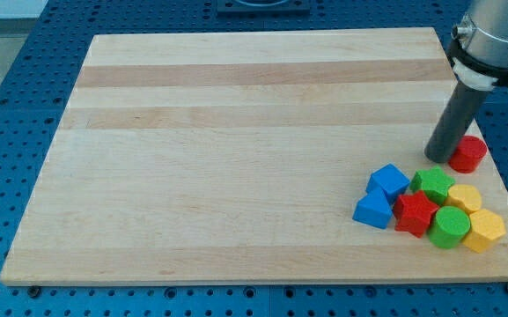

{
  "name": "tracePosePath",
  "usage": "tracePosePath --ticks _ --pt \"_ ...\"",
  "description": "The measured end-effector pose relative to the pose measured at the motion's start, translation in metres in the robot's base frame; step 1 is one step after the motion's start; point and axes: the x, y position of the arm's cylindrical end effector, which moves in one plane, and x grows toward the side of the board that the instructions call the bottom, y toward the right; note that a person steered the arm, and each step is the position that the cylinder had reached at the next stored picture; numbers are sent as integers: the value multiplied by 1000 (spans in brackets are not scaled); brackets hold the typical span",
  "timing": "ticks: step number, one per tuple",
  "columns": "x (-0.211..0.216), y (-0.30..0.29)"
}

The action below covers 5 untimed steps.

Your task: Move the red circle to the yellow heart

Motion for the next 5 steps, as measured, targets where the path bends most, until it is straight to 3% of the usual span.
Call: tracePosePath --ticks 1,2,3,5 --pt "-62 8" --pt "-82 27" --pt "-73 56" --pt "-34 56"
